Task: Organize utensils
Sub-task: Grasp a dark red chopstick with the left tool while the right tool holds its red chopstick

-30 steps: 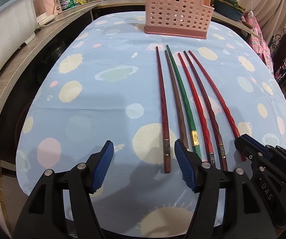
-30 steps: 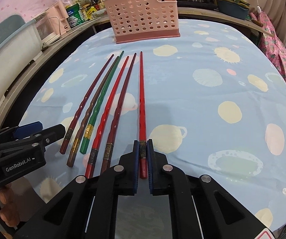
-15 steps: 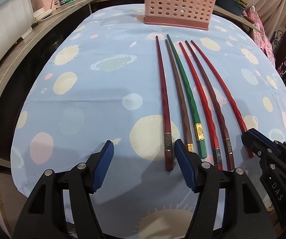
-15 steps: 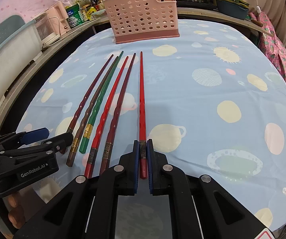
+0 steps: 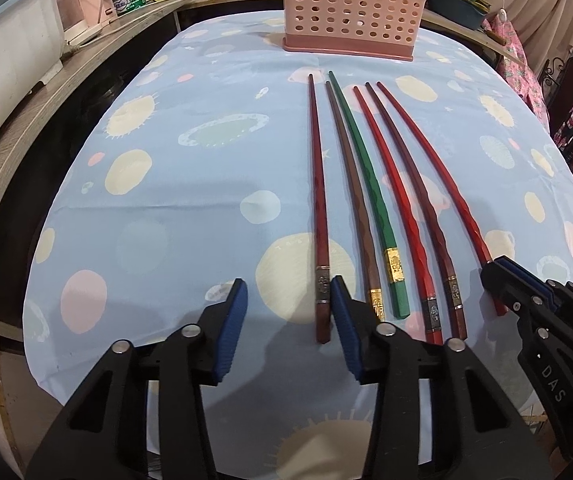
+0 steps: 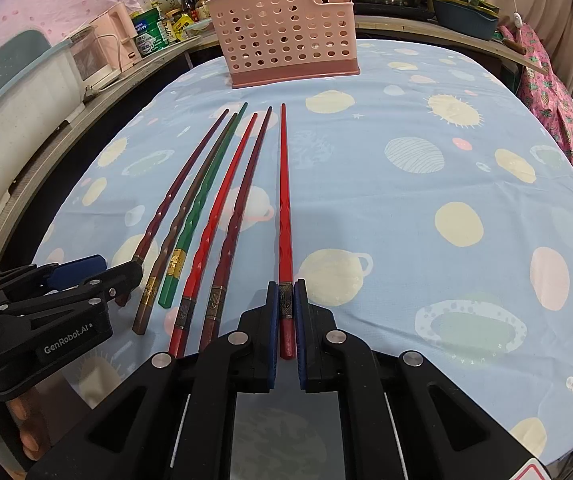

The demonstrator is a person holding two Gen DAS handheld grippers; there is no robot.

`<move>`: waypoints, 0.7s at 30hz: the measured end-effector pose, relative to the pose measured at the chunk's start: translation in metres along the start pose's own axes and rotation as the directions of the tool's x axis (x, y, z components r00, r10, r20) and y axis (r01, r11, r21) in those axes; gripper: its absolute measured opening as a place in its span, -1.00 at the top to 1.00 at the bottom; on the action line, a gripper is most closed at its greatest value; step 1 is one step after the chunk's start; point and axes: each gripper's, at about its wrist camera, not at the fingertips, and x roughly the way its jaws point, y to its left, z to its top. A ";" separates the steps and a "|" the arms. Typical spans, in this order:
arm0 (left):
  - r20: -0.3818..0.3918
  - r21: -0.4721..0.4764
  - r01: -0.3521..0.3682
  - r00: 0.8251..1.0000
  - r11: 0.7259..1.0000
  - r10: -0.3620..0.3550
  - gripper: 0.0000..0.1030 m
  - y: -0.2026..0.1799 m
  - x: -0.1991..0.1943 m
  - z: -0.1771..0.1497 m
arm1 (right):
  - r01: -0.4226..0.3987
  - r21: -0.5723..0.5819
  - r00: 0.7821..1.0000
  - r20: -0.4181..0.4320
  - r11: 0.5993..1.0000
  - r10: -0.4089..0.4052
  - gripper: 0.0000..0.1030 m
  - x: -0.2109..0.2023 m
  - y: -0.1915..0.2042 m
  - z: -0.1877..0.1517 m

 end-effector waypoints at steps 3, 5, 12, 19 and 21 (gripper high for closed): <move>-0.001 0.000 0.004 1.000 1.000 -0.004 0.47 0.000 0.000 0.001 | 0.000 0.000 1.000 0.000 1.000 0.000 0.86 0.000 0.000 0.000; 0.000 0.000 0.005 1.000 1.000 -0.005 0.62 0.000 -0.001 0.001 | 0.000 0.000 1.000 0.000 1.000 0.000 0.86 0.000 0.000 0.000; -0.006 -0.011 0.028 1.000 1.000 -0.028 0.84 0.002 -0.002 0.002 | -0.009 0.009 1.000 -0.001 1.000 0.009 0.86 -0.002 -0.002 0.000; -0.015 -0.023 0.047 0.999 0.999 -0.048 0.85 0.003 -0.003 0.004 | -0.014 0.020 1.000 0.007 1.000 0.014 0.87 -0.005 -0.003 0.002; -0.008 -0.024 0.052 0.999 0.998 -0.052 0.86 0.002 -0.007 0.006 | -0.015 0.025 1.000 0.015 1.000 0.015 0.87 -0.007 -0.005 0.004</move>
